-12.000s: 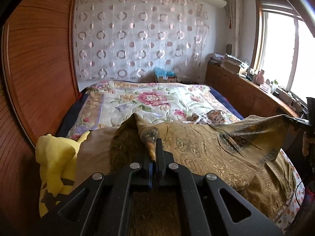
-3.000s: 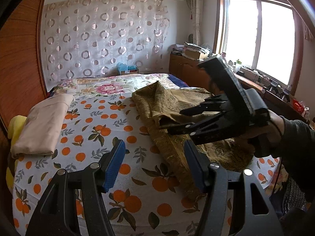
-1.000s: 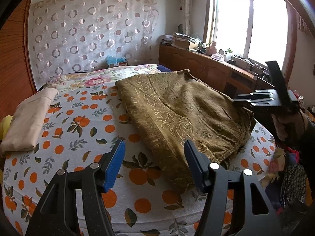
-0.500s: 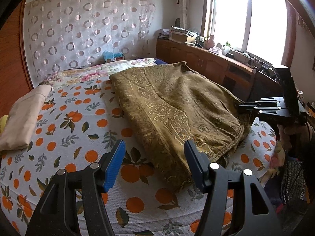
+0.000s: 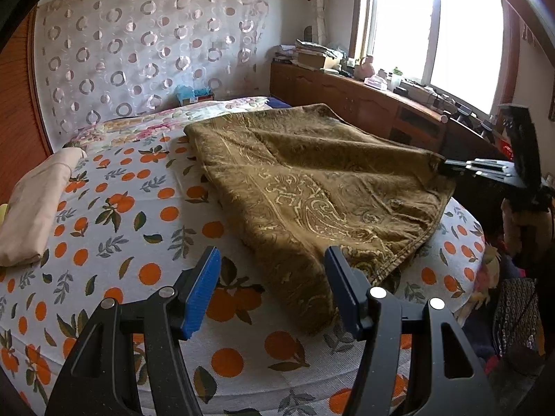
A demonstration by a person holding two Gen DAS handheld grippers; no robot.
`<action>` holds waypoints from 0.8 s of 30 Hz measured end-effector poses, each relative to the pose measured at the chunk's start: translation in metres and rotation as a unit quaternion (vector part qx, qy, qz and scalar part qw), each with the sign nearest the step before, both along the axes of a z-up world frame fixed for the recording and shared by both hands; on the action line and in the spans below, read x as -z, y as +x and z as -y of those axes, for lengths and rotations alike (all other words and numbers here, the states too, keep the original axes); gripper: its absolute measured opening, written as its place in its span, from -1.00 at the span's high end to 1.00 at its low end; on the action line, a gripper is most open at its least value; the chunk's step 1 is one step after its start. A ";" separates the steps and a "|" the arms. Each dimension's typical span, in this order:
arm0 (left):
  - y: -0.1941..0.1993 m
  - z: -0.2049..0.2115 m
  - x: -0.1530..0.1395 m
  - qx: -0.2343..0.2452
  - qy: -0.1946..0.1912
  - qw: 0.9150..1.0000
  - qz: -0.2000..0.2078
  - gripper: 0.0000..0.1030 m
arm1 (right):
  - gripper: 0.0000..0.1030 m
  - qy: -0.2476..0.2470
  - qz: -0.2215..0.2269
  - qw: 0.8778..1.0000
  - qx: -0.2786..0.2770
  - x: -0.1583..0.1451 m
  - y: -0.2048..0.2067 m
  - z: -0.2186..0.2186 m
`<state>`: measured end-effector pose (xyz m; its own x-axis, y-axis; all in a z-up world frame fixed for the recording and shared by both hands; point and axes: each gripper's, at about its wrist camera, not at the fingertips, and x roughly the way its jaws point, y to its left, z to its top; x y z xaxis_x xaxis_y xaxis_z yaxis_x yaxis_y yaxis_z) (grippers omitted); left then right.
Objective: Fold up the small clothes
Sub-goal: 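Move the left gripper to the shirt's edge and close on it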
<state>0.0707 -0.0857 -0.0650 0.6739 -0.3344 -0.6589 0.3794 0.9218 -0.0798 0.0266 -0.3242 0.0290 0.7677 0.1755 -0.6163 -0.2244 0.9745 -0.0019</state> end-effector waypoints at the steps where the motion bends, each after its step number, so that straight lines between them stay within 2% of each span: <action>1: 0.001 0.001 0.001 0.001 0.001 1.000 -0.002 -0.22 | 0.97 -0.002 -0.009 1.000 0.000 0.005 0.001 0.000; 4: 0.002 0.004 0.005 0.005 0.007 1.000 -0.013 -0.22 | 0.97 -0.001 -0.022 1.000 0.003 0.010 0.003 -0.002; 17: 0.002 0.009 0.016 0.024 0.007 0.999 -0.045 -0.21 | 0.89 -0.004 -0.014 1.000 0.002 -0.001 0.005 -0.005; 19: 0.002 0.010 0.017 0.028 0.005 0.998 -0.050 -0.11 | 0.86 -0.008 -0.010 1.000 0.001 -0.003 0.003 -0.008; 22: 0.002 0.011 0.019 0.034 0.004 0.998 -0.060 0.03 | 0.60 -0.016 -0.008 1.000 -0.001 -0.004 0.002 -0.012; 24: 0.003 0.012 0.021 0.043 -0.004 0.996 -0.072 0.25 | 0.56 -0.015 -0.005 1.000 -0.012 -0.006 -0.001 -0.016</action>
<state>0.0734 -0.0975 -0.0862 0.5416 -0.3926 -0.7433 0.4417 0.8852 -0.1458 0.0257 -0.3079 0.0350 0.7571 0.1761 -0.6291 -0.2483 0.9683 -0.0278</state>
